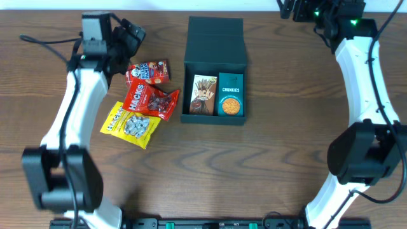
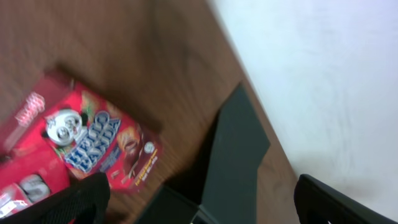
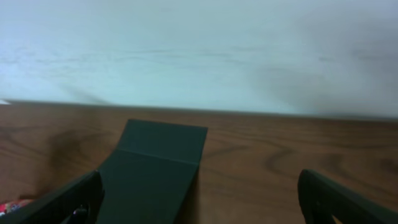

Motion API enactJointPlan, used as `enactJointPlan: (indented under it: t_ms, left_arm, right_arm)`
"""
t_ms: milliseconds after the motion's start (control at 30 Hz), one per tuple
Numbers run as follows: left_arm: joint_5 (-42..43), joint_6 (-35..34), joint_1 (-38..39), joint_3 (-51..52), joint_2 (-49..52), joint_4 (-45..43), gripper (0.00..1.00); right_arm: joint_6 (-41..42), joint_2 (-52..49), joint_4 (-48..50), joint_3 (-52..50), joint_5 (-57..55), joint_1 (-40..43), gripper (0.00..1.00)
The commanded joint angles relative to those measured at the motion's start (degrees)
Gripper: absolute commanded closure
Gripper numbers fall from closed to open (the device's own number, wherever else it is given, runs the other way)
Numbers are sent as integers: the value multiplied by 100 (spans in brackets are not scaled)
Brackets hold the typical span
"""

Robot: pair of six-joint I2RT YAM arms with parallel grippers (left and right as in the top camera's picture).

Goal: Pack container
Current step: 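Move the left gripper over the red Hello Panda box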

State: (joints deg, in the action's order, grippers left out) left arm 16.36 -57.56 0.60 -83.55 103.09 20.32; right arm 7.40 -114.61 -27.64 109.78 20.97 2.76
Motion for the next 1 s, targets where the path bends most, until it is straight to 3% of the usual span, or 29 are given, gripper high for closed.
enactJointPlan:
  t_ms: [0,267,533,667,967]
  left_arm:
    - [170,-1104,31,-345,483,90,4]
    - [-50,-2070,302,-350,918,763,4]
    - [-767,-2096,625,-350,1073,844,4]
    - [-774,-2597,645,-350,1189,1126,4]
    - [-940,-2730,577,-350,1419,896,4]
  right_arm:
    - [72,70,-46,92,-4,107,1]
    - [74,70,-214,92,-17,133,1]
    - [74,70,-415,92,-17,133,1]
    - [74,70,-605,92,-17,133,1]
    - [74,70,-774,92,-17,133,1]
